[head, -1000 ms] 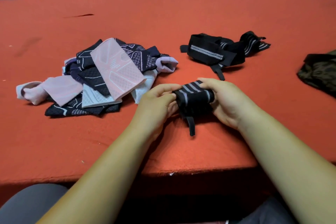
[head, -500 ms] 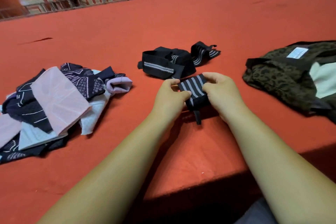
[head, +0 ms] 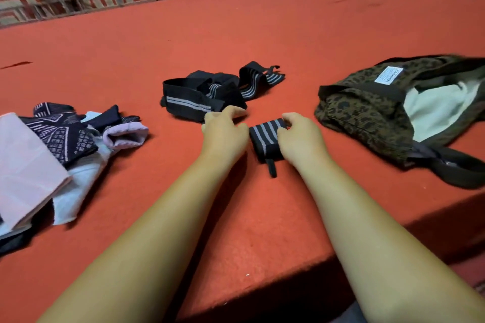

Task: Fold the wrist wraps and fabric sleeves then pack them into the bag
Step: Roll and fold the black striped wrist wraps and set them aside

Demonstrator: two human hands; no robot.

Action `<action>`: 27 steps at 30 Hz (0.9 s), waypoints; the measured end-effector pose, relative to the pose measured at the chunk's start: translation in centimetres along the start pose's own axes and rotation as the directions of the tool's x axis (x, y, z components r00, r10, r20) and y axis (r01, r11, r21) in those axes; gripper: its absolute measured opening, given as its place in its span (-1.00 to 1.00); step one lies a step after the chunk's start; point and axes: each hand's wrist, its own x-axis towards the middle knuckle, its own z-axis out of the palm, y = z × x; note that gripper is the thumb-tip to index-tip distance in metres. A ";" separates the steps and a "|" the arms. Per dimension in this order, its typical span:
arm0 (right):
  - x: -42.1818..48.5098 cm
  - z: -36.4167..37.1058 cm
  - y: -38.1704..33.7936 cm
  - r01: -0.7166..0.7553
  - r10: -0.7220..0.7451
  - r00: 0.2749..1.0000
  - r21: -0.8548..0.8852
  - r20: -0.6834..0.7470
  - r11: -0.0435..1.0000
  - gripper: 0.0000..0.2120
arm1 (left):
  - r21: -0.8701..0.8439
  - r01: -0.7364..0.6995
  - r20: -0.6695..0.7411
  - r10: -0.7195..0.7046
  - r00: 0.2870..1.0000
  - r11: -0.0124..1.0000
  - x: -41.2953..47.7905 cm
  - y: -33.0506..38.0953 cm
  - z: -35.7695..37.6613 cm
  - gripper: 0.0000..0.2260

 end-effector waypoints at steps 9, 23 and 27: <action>-1.0 -0.2 -1.6 0.031 -0.032 0.996 -0.006 -0.084 0.999 -0.60 | 0.096 0.048 -0.116 -0.037 0.993 0.994 1.6 -2.3 -1.9 -0.56; -4.4 3.3 -6.9 0.222 -0.217 0.974 0.071 -0.070 0.972 -0.59 | -0.248 -0.048 -0.089 0.027 0.996 0.967 0.1 -5.1 -6.7 -0.59; -4.0 4.4 -7.7 0.075 -0.106 0.991 0.329 0.076 0.941 -0.54 | -0.175 0.011 -0.056 -0.021 0.998 0.985 0.9 -5.4 -6.3 -0.66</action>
